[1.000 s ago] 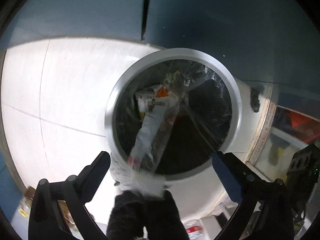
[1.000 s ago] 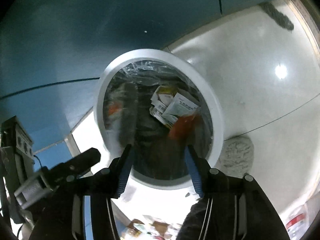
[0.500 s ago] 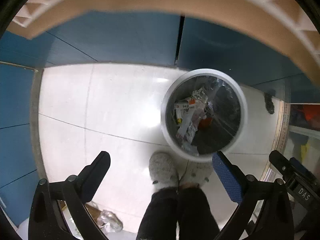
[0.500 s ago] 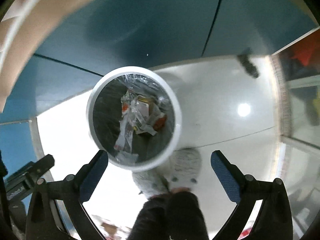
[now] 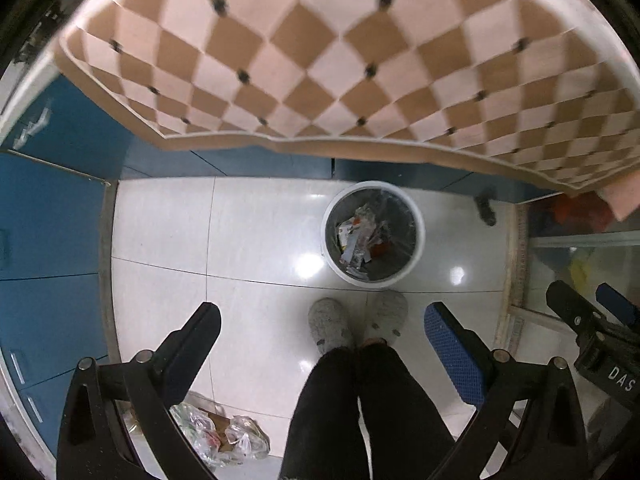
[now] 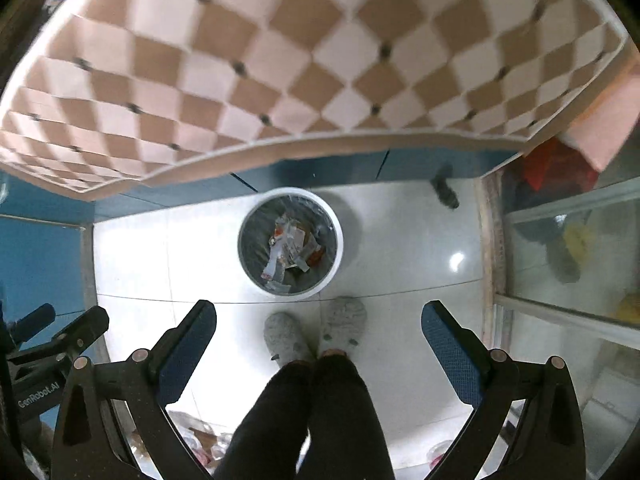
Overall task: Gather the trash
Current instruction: 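Raise both tools to the counter and approach the clear snack bag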
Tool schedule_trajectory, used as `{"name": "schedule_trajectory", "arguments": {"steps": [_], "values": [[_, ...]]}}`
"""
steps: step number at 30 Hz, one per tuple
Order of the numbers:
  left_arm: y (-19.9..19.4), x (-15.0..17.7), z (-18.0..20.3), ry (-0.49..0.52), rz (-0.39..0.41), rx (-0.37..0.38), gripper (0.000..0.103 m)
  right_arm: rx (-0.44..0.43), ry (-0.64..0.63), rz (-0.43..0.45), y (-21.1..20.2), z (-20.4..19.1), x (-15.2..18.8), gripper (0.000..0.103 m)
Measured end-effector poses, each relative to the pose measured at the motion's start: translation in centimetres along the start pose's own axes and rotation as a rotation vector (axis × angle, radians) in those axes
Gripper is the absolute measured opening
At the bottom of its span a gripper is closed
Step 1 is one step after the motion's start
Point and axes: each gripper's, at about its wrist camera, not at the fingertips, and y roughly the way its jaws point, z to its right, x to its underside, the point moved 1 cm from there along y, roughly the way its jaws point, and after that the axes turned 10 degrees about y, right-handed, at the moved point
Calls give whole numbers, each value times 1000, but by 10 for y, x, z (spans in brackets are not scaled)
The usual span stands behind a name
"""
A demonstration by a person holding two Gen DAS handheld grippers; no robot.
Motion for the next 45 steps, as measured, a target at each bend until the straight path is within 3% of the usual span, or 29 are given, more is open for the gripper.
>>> {"name": "schedule_trajectory", "arguments": {"steps": [7,9,14,20,23,25,29,33,37,42,45], "values": [[-84,9,2,9,65,24,103,-5,-40,46,-109,-3,21,103],[-109,8,0,21,111,25,103,-21,-39,53,-136,-4,25,103],[-166,-15,-6,43,280,-60,103,-88,12,103,-186,-5,20,103],[-204,-84,-18,-9,424,-94,103,-211,108,184,-234,-10,-28,103],[-210,-133,-18,-25,432,-91,103,-243,128,227,-249,-12,-70,103],[-210,-160,-23,-46,435,-136,103,-260,133,244,-254,-12,-106,103],[-187,-222,-28,-84,377,-250,103,-298,132,257,-246,-12,-189,103],[-147,-274,-40,-154,263,-284,103,-327,91,222,-212,-25,-288,101],[-114,-316,-51,-217,178,-317,103,-312,10,146,-159,-57,-379,78],[-84,-344,-61,-260,96,-341,103,-294,-101,50,-96,-97,-437,66],[-79,-353,-61,-268,68,-335,103,-257,-216,3,-66,-125,-443,35]]}}
